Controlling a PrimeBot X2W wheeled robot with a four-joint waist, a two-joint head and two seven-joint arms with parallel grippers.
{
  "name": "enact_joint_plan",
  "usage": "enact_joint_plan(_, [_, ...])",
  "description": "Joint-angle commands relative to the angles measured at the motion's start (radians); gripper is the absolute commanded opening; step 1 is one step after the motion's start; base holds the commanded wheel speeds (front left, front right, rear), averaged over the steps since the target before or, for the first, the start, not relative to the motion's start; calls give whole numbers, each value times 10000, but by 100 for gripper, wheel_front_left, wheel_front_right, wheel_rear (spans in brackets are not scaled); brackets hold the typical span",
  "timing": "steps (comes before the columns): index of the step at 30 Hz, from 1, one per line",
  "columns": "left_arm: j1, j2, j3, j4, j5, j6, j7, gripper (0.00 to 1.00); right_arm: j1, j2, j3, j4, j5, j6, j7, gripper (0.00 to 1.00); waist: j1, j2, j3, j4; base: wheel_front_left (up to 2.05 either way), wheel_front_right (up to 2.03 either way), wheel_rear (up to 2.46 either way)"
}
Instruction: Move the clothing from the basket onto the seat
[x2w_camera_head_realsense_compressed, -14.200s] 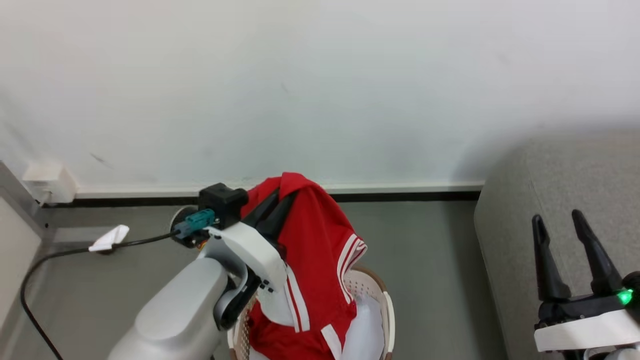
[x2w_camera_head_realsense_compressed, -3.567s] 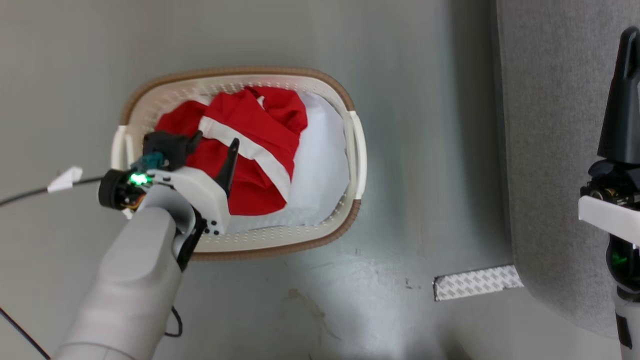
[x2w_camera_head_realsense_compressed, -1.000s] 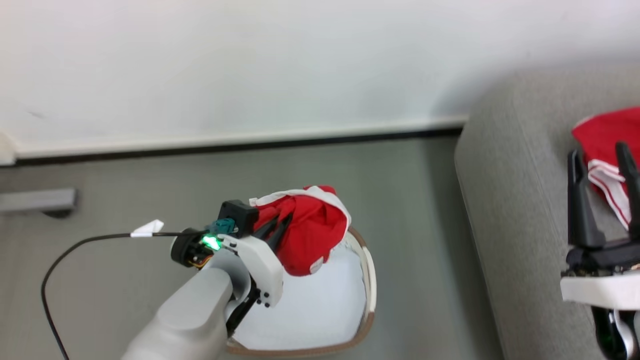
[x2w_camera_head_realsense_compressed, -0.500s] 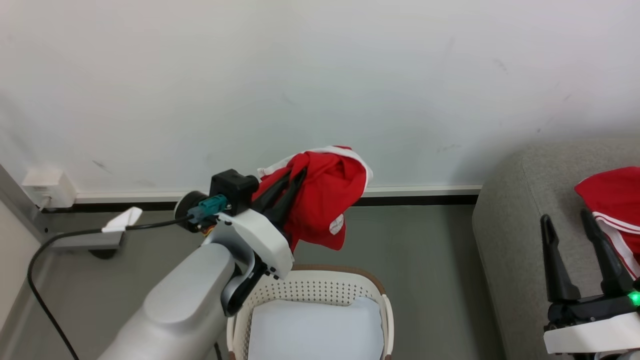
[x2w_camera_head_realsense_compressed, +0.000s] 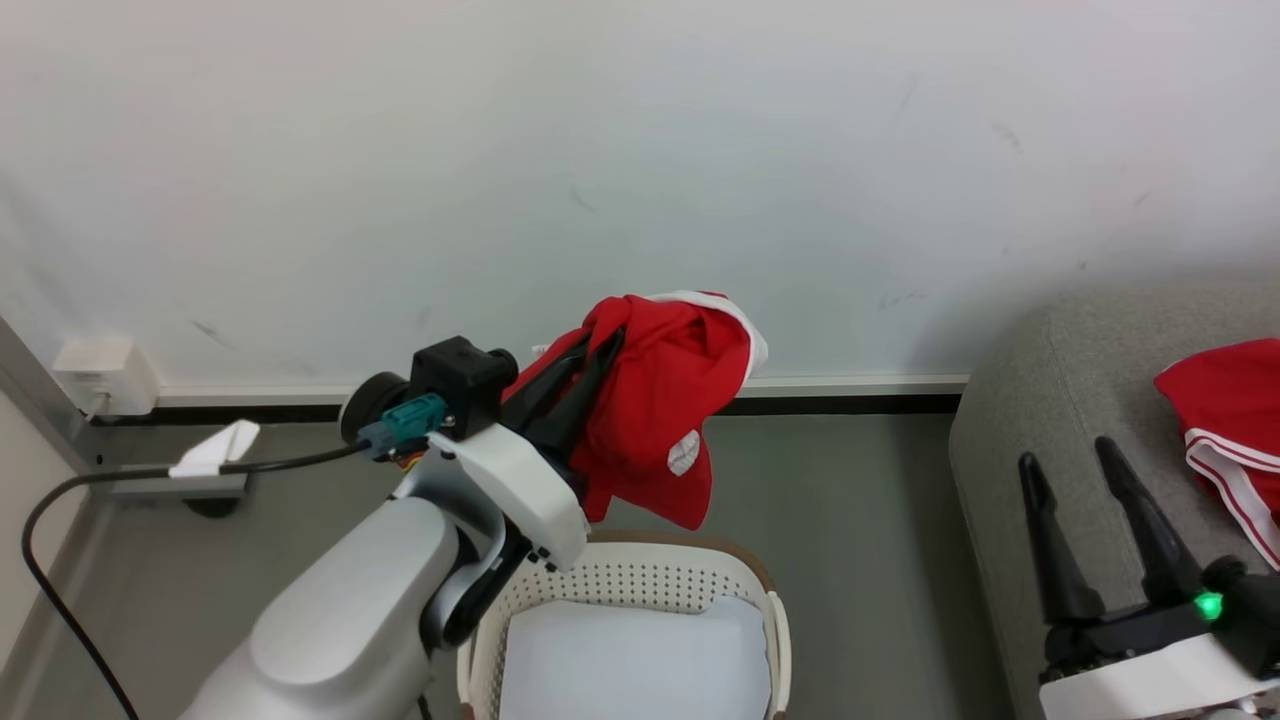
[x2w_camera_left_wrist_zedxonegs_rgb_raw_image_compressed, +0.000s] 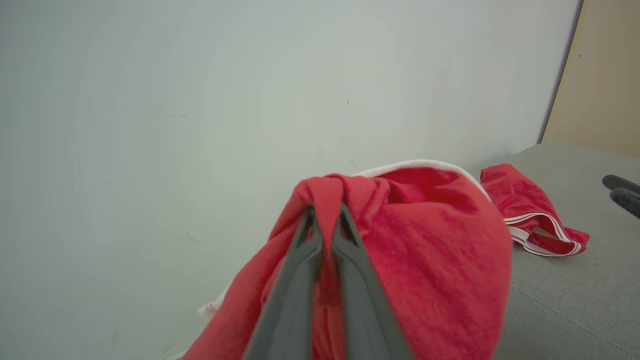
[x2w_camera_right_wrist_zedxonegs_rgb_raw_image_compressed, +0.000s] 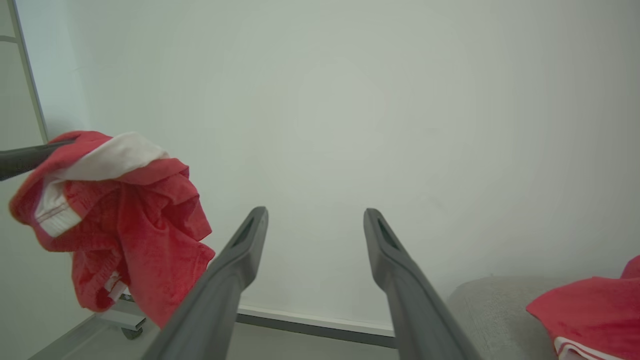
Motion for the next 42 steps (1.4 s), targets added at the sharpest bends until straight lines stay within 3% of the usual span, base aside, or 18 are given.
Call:
enact_joint_plan(1, [146, 96, 44, -77, -77, 41, 39, 0, -77, -102, 107, 70, 101, -26, 8, 100, 1, -1, -5, 10, 0, 0, 0])
enact_joint_plan(10, [239, 157, -121, -574, -83, 124, 321, 0, -828, 35, 2437, 713, 425, -25, 8, 100, 1, -1, -31, 89, 0, 0, 0])
enact_joint_plan(17, [217, -174, -434, -772, -141, -46, 401, 0, -1904, 431, 3793, 2165, 913, -26, 8, 100, 1, -1, -40, 508, 0, 0, 0])
enact_joint_plan(31, [405, -1384, -1374, -1041, -487, -690, 490, 0, -3527, 829, 5036, 5394, 2269, -25, 8, 100, 1, -1, -122, 2045, 0, 0, 0])
enact_joint_plan(41, [551, -1856, -1969, -805, -679, -941, 599, 0, -4309, 844, 5737, 5819, 2926, -25, 6, 100, 1, -1, -175, 2716, 0, 0, 0])
enact_joint_plan(42, [553, -1858, -1981, -797, -710, -957, 595, 0, -4312, 837, 5739, 5782, 2933, -25, 8, 85, 1, -1, -181, 2740, 0, 0, 0])
